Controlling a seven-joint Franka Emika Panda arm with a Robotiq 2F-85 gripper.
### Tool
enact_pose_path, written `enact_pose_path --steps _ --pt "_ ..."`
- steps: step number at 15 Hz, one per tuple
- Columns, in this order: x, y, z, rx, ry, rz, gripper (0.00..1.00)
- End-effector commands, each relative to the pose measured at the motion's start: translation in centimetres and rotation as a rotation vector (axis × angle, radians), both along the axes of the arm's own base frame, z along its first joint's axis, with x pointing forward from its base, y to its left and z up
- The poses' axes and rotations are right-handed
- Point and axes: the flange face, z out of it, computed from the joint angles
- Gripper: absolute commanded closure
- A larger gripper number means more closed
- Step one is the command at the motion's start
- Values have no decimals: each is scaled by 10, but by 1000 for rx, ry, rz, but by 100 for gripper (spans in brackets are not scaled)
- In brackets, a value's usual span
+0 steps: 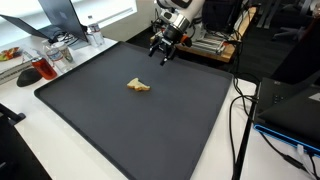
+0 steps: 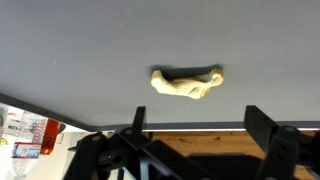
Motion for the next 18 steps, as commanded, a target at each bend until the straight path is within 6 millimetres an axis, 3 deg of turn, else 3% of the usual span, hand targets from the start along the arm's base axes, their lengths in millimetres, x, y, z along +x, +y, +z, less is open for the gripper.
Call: enact_pose_path --steps 1,2,3,4,8,10,14,18 --pt "12 -39 15 -11 1 74 0" --pt "16 -50 19 -23 13 108 0" --pt "19 -14 15 -16 14 126 0" --pt "25 -17 20 -12 28 132 0" --pt "37 14 49 9 86 283 0" --pt "42 17 63 10 129 358 0" --pt "56 -3 84 7 234 484 0" --pt "69 -59 92 22 340 565 0"
